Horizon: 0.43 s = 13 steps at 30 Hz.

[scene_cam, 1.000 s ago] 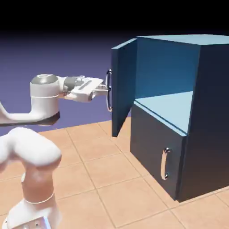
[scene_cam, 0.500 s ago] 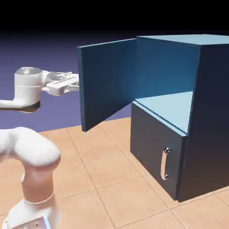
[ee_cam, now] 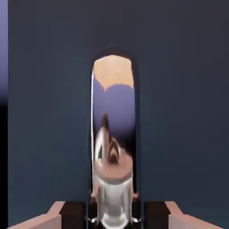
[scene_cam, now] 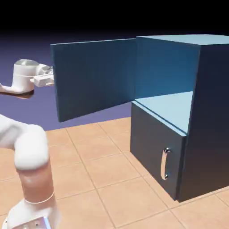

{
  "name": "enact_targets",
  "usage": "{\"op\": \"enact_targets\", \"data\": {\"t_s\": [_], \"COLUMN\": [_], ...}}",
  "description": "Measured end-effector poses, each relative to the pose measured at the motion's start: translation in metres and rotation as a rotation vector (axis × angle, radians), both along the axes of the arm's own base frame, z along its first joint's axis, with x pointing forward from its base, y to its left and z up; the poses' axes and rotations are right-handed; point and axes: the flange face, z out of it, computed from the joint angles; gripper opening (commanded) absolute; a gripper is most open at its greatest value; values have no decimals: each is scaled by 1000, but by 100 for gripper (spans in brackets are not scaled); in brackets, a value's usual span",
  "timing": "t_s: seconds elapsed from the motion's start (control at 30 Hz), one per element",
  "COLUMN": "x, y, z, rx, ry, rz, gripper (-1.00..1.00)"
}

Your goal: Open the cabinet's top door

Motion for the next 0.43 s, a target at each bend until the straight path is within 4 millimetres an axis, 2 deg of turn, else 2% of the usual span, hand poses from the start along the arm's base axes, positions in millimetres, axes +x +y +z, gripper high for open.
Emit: {"op": "enact_targets", "data": {"t_s": [0.43], "x": [18], "y": [92], "z": [0], "rx": [0], "ry": [0], "rz": [-229], "gripper": [-100]}}
